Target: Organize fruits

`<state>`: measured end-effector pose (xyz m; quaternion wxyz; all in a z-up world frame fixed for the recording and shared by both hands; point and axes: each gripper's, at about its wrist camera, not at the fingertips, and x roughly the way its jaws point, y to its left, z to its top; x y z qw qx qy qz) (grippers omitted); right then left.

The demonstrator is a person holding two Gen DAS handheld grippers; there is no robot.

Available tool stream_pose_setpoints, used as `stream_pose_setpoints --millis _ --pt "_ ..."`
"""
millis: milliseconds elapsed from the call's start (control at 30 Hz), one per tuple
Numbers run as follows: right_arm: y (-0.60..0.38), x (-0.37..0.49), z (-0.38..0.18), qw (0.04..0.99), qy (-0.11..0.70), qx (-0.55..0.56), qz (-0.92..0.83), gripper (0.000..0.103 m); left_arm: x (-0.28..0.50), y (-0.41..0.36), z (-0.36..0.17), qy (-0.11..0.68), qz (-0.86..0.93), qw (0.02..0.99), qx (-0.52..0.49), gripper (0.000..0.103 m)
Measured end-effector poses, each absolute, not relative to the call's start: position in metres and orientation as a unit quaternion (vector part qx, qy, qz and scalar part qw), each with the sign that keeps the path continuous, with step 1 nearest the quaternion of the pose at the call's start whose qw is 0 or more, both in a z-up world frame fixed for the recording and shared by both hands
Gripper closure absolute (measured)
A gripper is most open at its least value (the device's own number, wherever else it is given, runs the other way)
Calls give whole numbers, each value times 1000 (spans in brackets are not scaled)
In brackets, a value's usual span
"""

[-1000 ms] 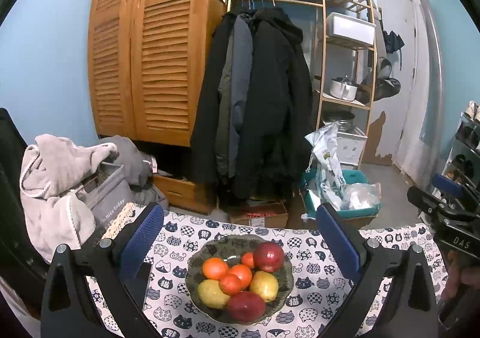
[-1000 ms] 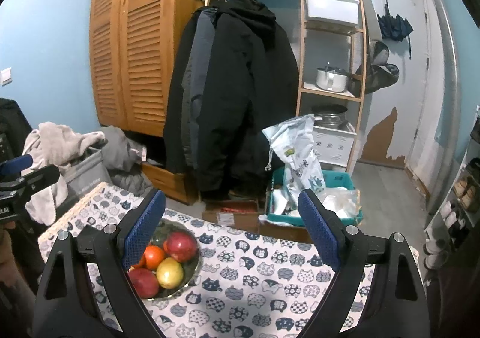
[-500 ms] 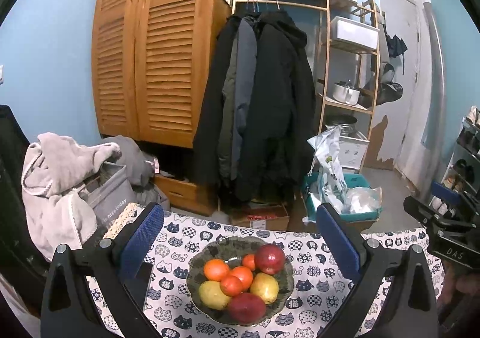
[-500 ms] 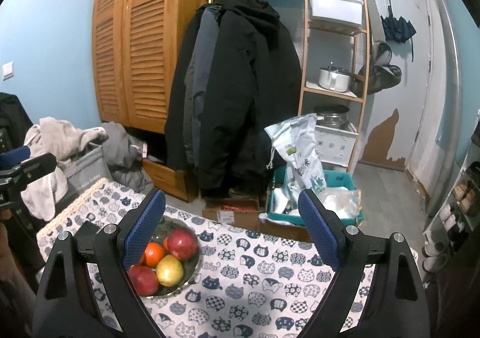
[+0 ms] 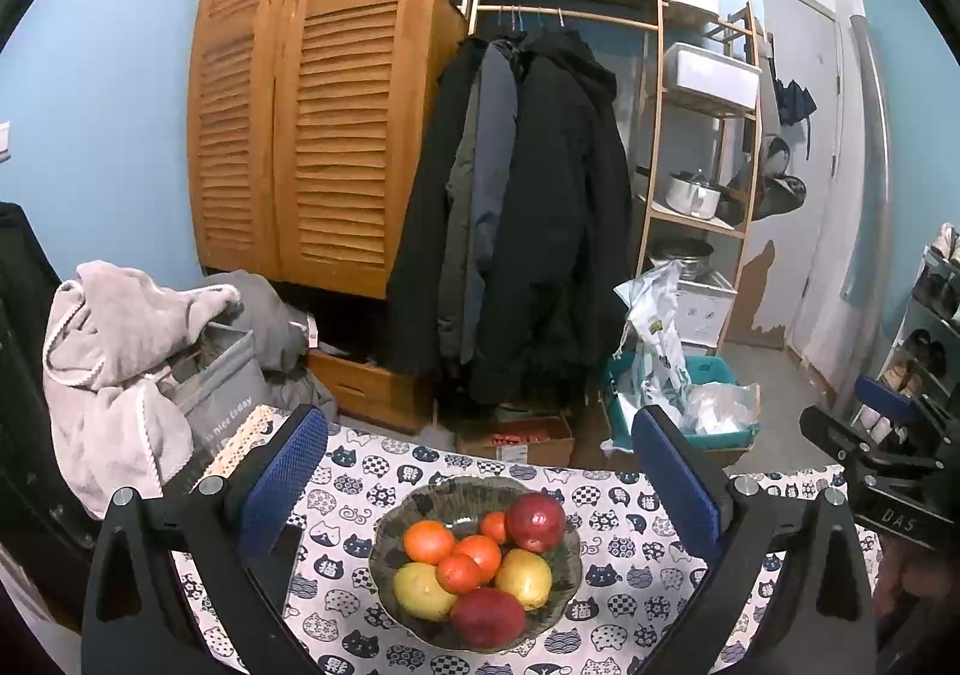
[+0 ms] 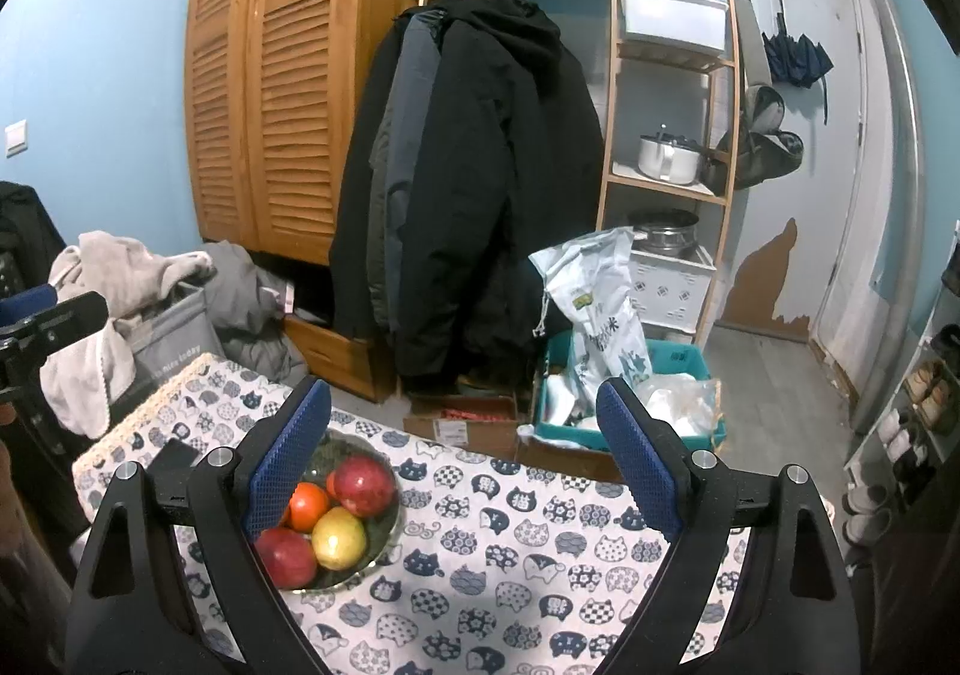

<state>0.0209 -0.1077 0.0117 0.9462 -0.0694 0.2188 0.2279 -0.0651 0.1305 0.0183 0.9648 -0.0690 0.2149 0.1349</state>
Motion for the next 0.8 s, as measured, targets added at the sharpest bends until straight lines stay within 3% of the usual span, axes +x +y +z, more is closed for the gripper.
stream_pose_setpoints --millis 800 --pt "-108 21 12 946 219 -70 227 14 -65 112 26 203 155 966 -33 1"
